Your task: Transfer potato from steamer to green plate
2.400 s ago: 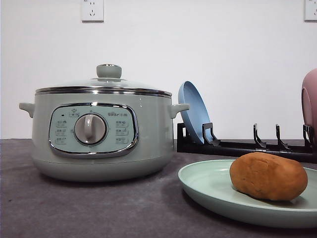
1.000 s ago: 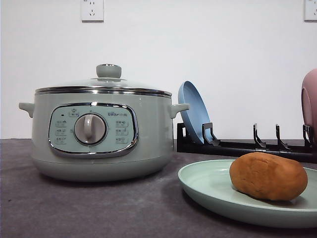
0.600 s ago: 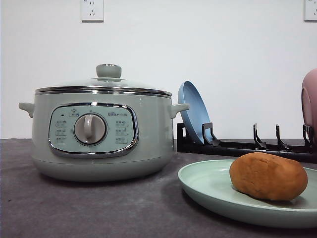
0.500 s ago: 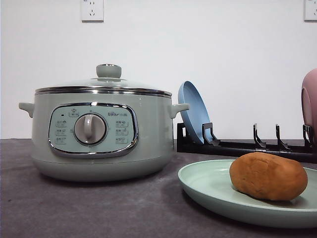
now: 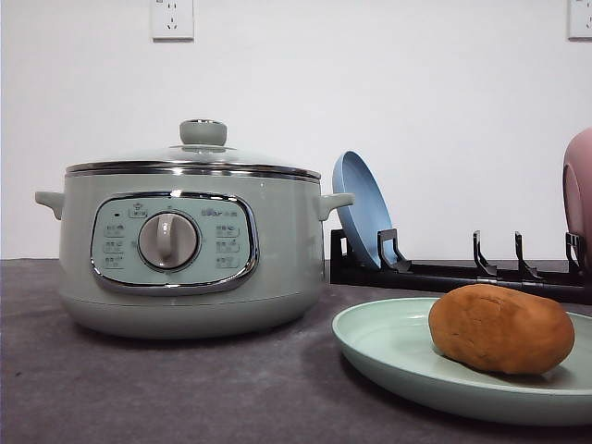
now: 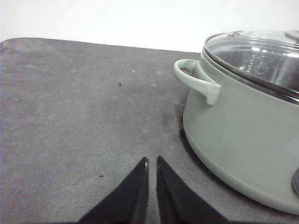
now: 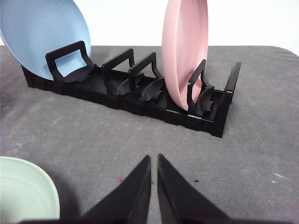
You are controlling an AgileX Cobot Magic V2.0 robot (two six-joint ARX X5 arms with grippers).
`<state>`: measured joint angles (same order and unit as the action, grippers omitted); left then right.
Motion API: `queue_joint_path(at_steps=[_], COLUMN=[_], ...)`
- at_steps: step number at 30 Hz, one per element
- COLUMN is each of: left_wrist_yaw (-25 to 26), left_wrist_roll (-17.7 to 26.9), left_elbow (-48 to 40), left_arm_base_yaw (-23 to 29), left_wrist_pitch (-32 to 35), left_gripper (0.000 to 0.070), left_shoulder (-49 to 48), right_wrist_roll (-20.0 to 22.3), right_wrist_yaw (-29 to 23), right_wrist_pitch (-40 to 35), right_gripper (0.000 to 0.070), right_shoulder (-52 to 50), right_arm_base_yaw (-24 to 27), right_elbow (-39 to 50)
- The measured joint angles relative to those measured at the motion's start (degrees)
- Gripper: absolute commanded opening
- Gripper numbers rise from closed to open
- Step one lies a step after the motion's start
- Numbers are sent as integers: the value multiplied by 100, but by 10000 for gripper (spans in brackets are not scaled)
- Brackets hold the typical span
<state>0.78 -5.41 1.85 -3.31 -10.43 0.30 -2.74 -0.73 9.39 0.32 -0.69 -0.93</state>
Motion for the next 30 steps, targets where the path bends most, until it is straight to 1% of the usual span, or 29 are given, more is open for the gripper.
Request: queue_joint_path(at_steps=[30], left_wrist_yaw=[0], left_wrist_roll=[0], left_elbow=[0], left_arm_base_yaw=[0], left_wrist_pitch=[2], left_gripper=[25], left_shoulder=[0], right_wrist_roll=[0], right_wrist_yaw=[0], right_wrist_pitch=[0], right_gripper=[13], right_shoulder=[0], right_arm_base_yaw=[0], right_elbow=[0])
